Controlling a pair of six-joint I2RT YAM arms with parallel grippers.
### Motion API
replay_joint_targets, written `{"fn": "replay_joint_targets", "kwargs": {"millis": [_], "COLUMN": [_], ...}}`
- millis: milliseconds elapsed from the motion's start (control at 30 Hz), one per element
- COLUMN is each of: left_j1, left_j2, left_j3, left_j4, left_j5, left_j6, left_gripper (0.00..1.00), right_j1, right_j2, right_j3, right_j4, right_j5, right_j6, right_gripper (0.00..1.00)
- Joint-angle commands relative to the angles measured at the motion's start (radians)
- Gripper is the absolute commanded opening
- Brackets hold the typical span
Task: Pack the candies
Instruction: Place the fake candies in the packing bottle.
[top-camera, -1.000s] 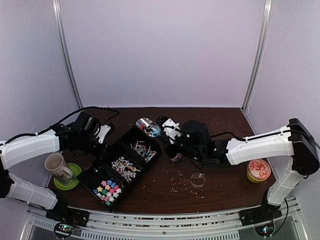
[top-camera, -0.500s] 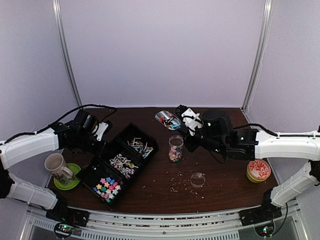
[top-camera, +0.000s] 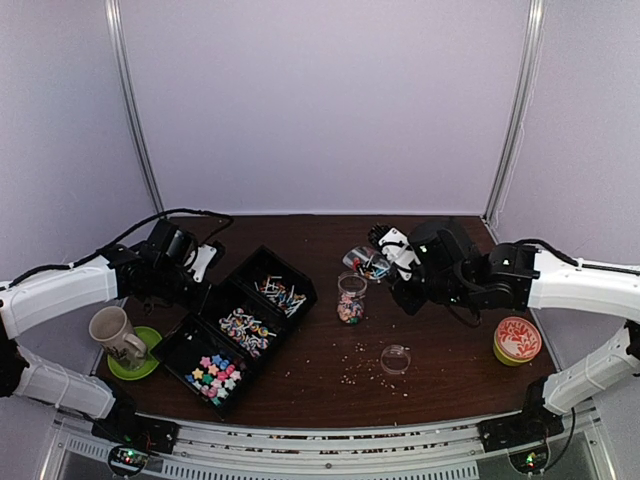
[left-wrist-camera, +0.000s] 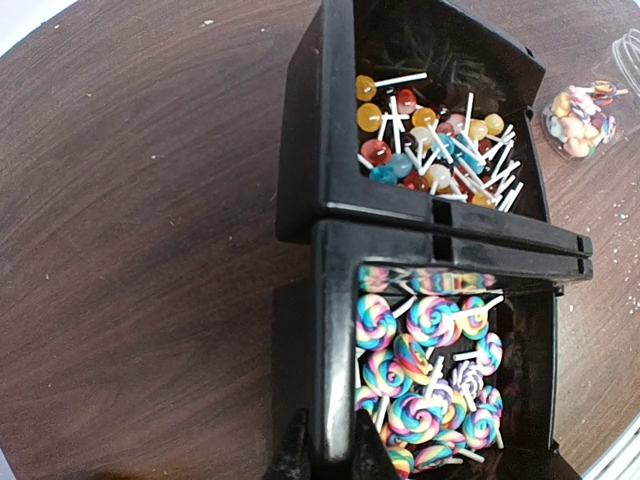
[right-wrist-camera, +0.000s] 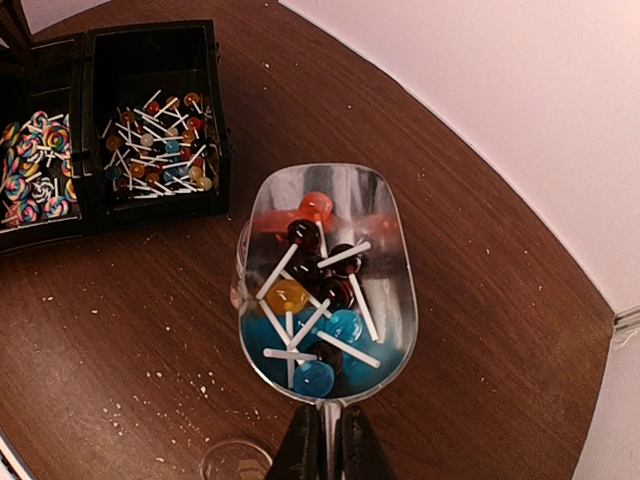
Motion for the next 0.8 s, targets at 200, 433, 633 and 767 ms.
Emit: {"fn": "replay_joint_targets", "kwargs": {"millis": [200,433,633,767], "left_j1": [0.007,0.007,0.008,0.008], "left_j2": [-0.009,-0.006,-0.006,-0.005], "left_j3": [0.067,0.067,0.068,0.068], "left_j4": [0.1,0.1,0.1,0.1], "left_j5": [0.031,0.03,0.031,0.032], "left_j6": [-0.033,-0.033,-0.033,-0.033], "left_gripper": [0.0,0.0,0.0,0.0], "right_j1": [-0.004,-0.003,-0.004,-0.004], "right_j2": [0.002,0.033,0.076,0.099], "right_j3": [0.107,0.139,0.181,0.2], "right_j4": [-0.249,-0.288,-0.328,-0.348], "right_j5": [0.012,0.01,0.014,0.017], "right_j6": [0.023,0.017,0.008,0.002], "right_gripper": [0.0,0.0,0.0,0.0]}}
